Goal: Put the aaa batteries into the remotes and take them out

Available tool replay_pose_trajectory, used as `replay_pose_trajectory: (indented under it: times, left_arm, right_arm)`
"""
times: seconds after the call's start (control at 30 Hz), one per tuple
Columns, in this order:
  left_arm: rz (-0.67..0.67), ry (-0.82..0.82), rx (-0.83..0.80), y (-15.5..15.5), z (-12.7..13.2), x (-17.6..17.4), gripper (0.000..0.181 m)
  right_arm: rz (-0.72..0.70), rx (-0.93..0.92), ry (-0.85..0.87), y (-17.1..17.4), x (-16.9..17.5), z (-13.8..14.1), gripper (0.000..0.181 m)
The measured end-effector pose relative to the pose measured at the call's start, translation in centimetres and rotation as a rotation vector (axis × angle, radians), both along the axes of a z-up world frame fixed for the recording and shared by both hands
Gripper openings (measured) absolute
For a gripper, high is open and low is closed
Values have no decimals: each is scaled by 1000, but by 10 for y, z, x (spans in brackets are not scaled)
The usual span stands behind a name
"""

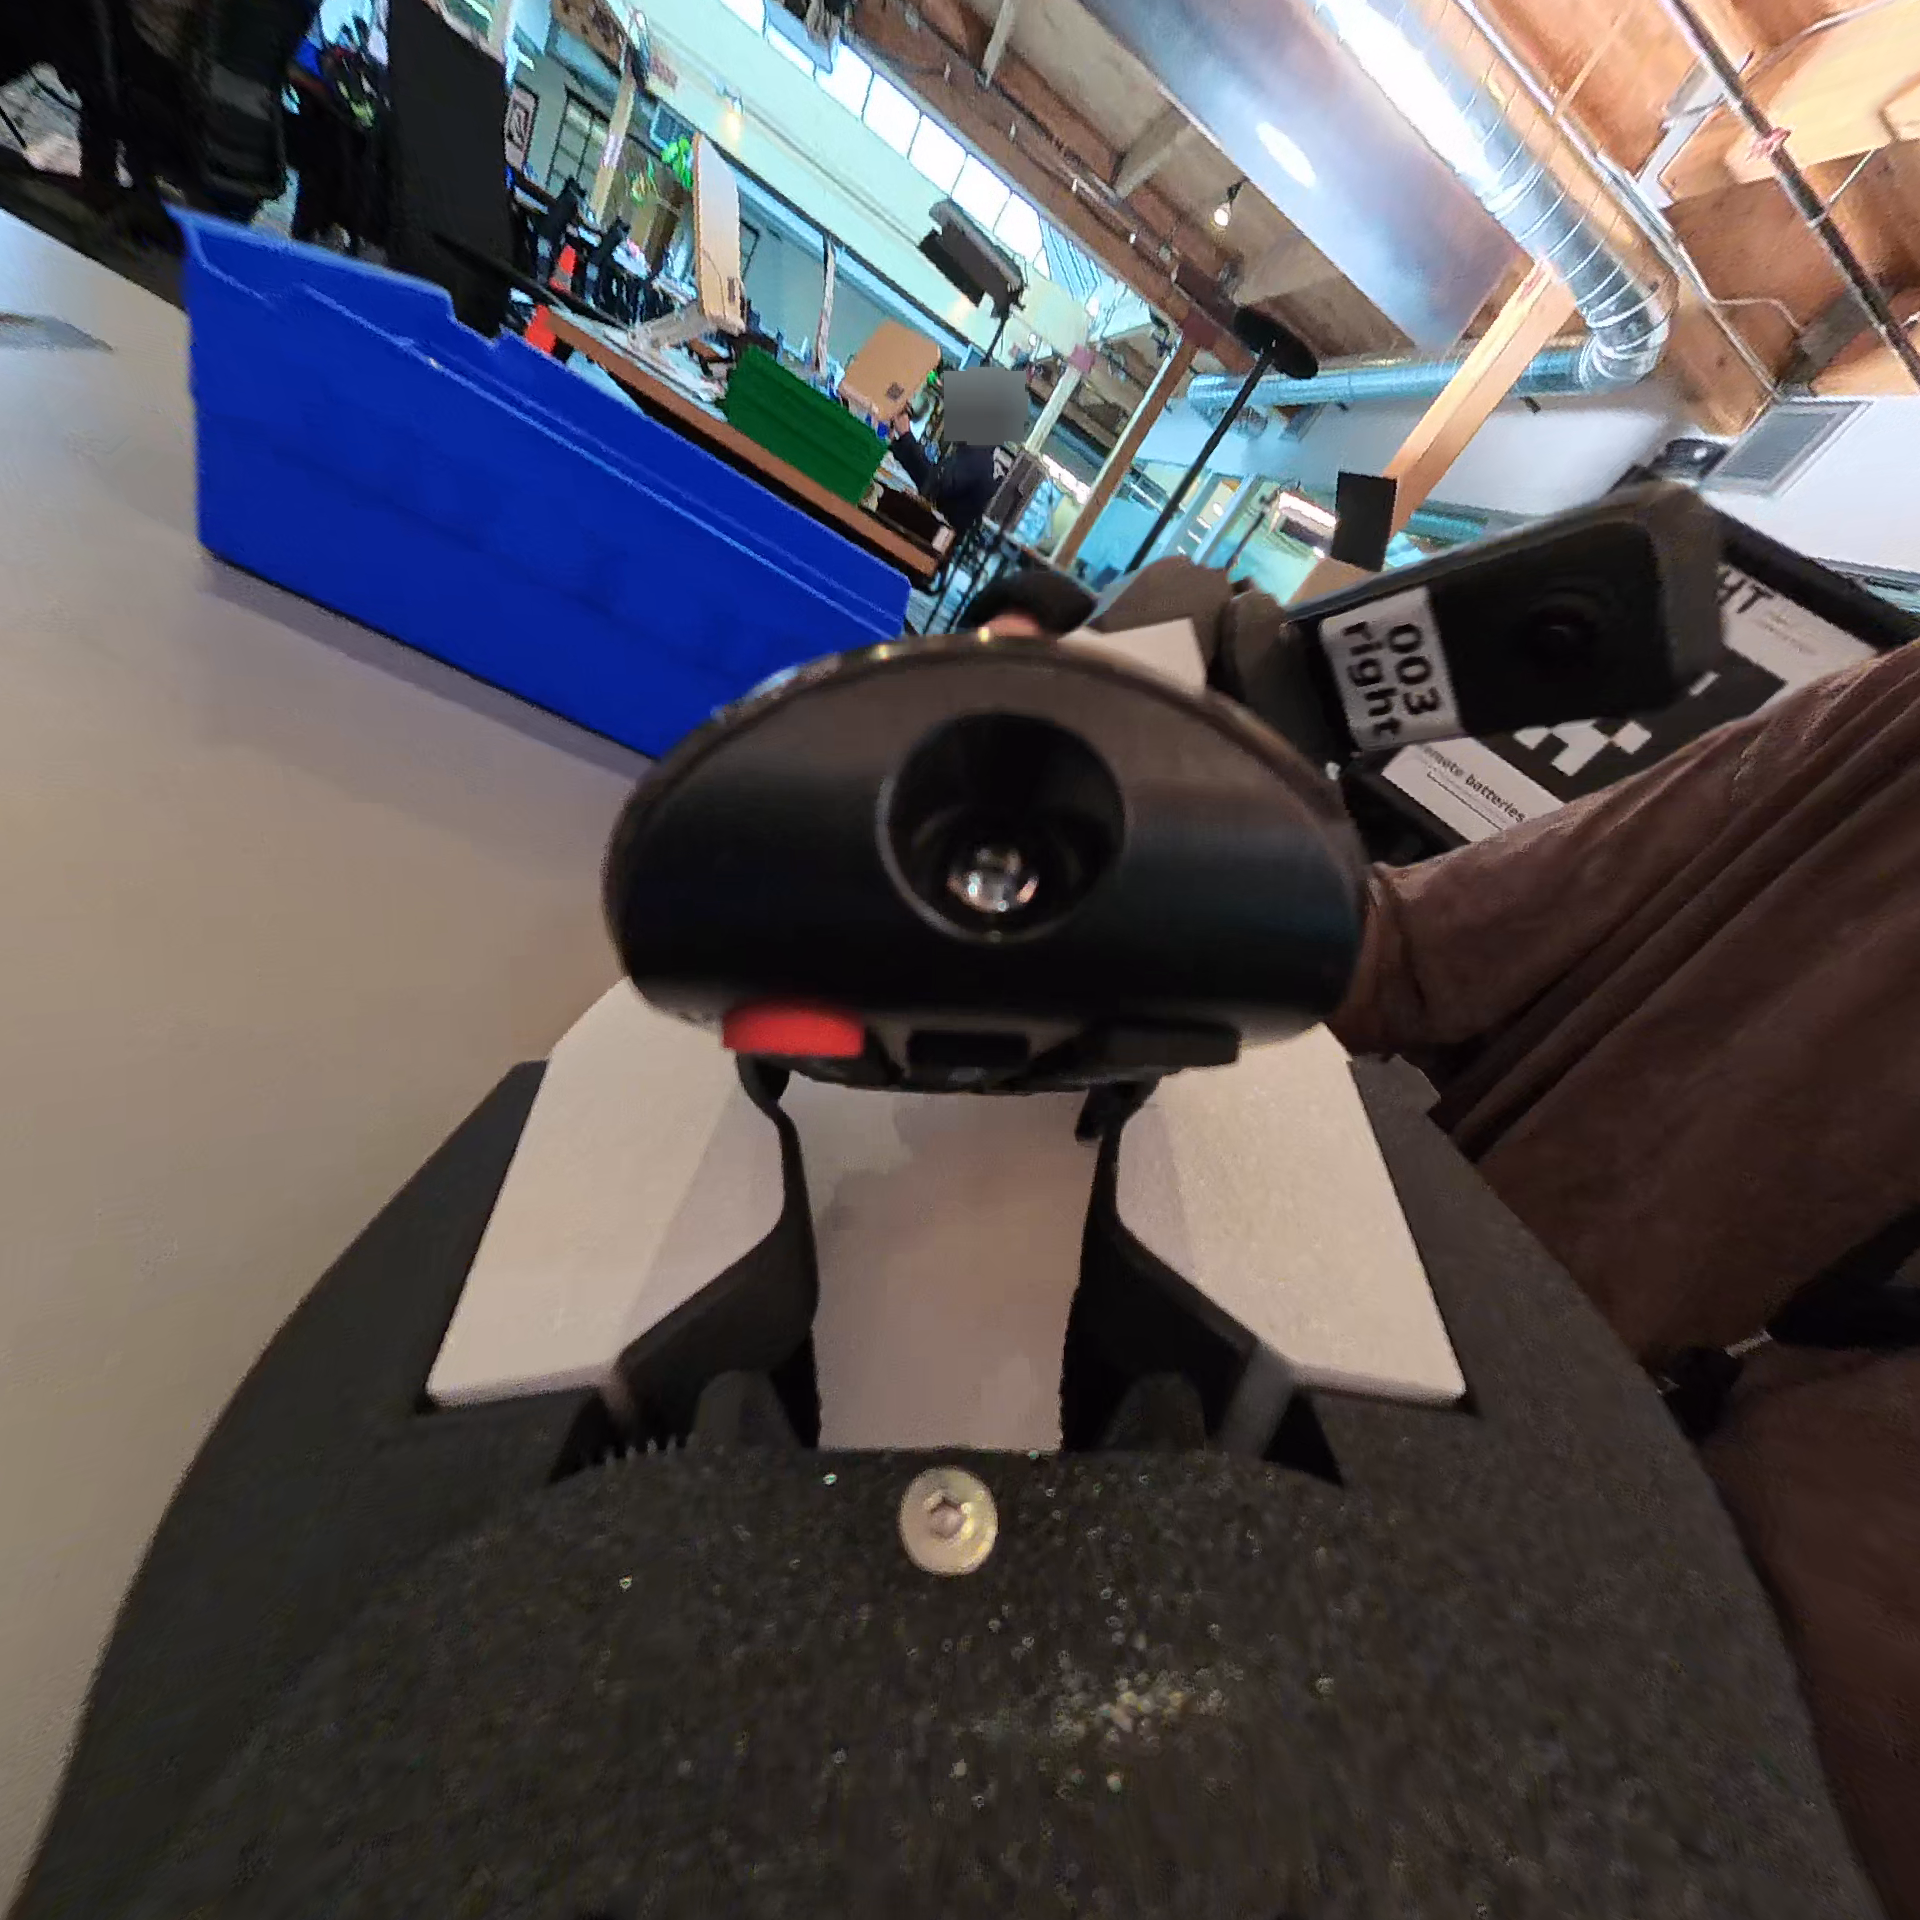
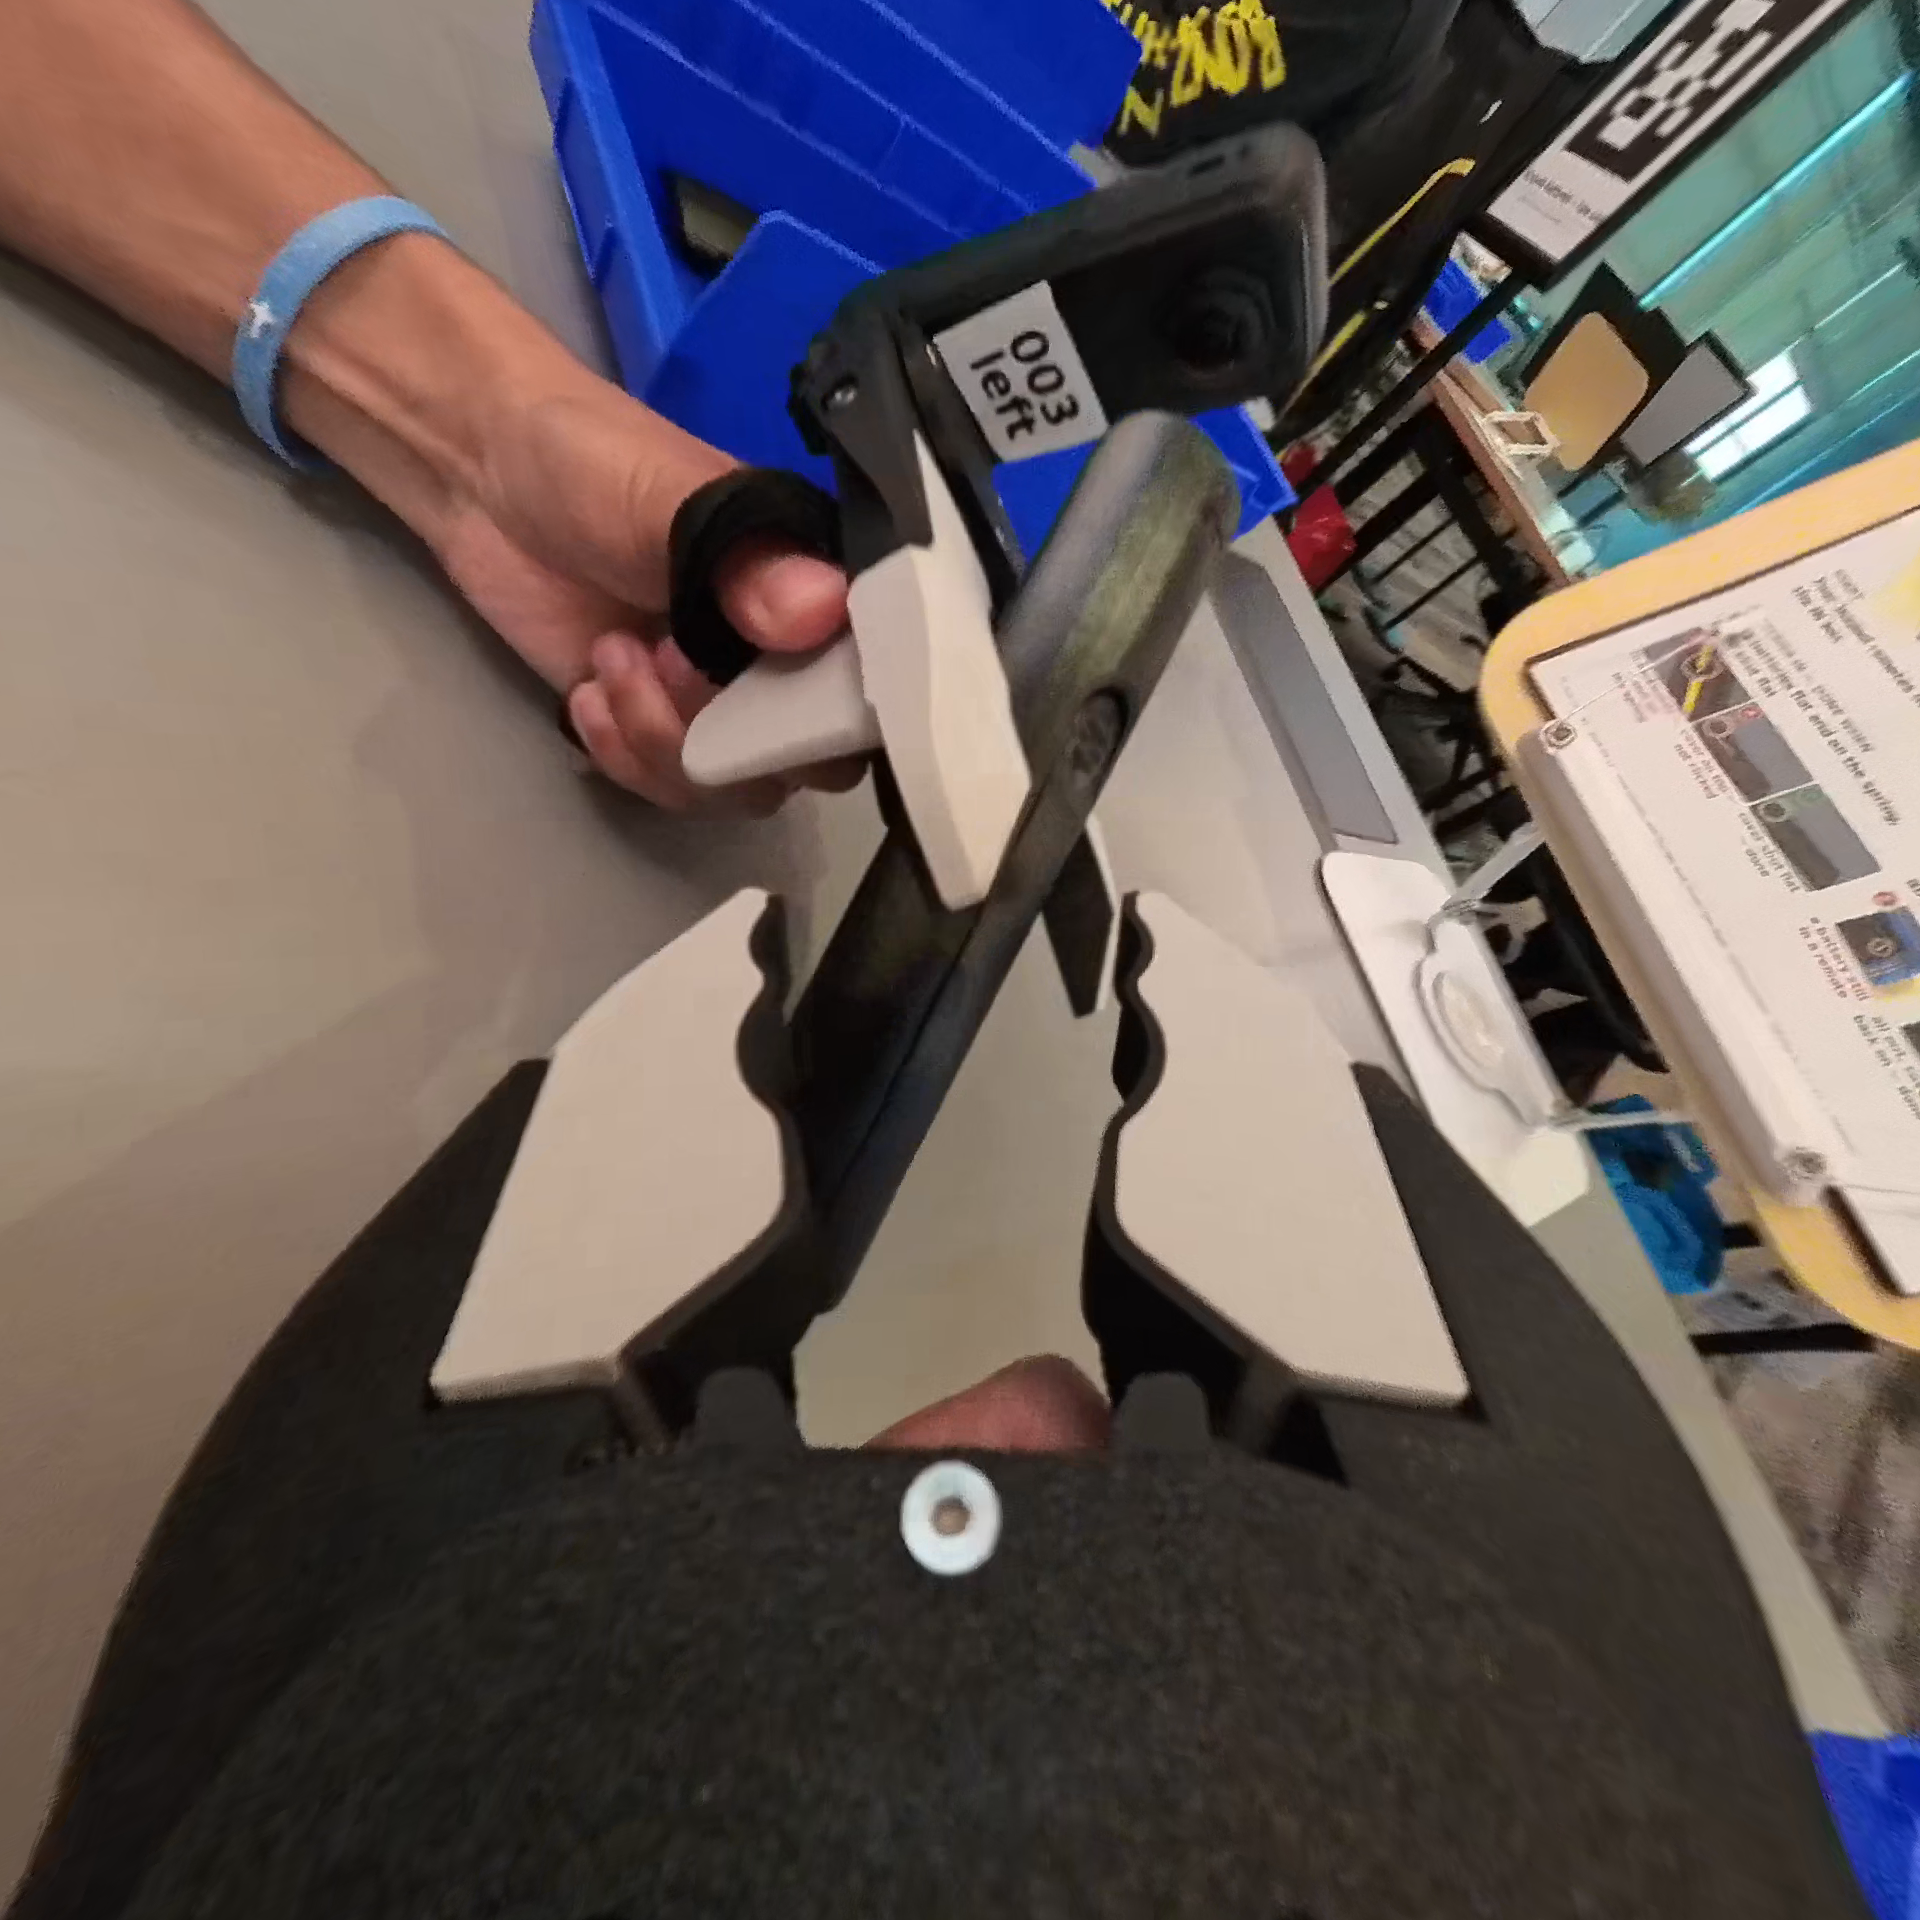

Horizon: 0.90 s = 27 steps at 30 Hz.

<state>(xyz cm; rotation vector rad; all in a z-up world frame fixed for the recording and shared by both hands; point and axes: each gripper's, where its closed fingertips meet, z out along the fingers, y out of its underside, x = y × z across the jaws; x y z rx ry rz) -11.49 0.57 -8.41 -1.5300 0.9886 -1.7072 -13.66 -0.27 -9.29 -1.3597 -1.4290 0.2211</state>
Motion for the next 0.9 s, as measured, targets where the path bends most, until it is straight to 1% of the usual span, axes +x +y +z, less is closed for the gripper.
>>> replay_pose_trajectory:
  times: [0.03,0.1,0.17,0.2,0.23,0.27,0.33,0.4,0.47,0.53,0.6,0.67,0.77,0.87,0.9]
  left_arm:
    - [11,-15,6,2,4,-3,60]
    - [34,-50,34,7,13,-10,60]
    - [62,-58,85,9,19,-15,60]
    - [71,-60,114,9,22,-17,60]
    - [78,-61,140,9,24,-18,60]
    - [87,-62,165,9,27,-20,60]
    - [102,-67,199,10,32,-23,61]
    - [105,-81,195,11,35,-26,61]
    - [101,-96,183,12,36,-27,61]
    - [90,-115,174,10,38,-27,61]
    - [83,-123,175,9,39,-27,61]
    - [82,-132,172,8,40,-28,60]
    - [78,-134,171,8,40,-28,61]
    - [71,-137,167,7,41,-28,61]
    - [70,-141,161,7,41,-29,61]
  right_arm:
    - [0,-49,20,0,3,-2,63]
    - [-29,-167,86,3,11,-4,61]
    - [1,-368,113,-3,14,-16,59]
    - [-16,-425,134,-1,17,-18,62]
    - [-47,-468,182,3,20,-18,60]
    - [-50,-518,236,3,21,-17,59]
    - [-47,-598,330,3,27,-14,47]
    - [-44,-613,410,3,33,-8,44]
    - [-45,-579,402,3,37,-9,37]
    - [-34,-617,404,1,36,-13,38]
    - [4,-689,444,-3,35,-12,37]
    - [32,-730,492,-4,35,-9,31]
    - [64,-735,509,-5,36,-5,24]
    - [79,-732,498,-8,34,-7,21]
    - [84,-727,487,-8,34,-8,8]
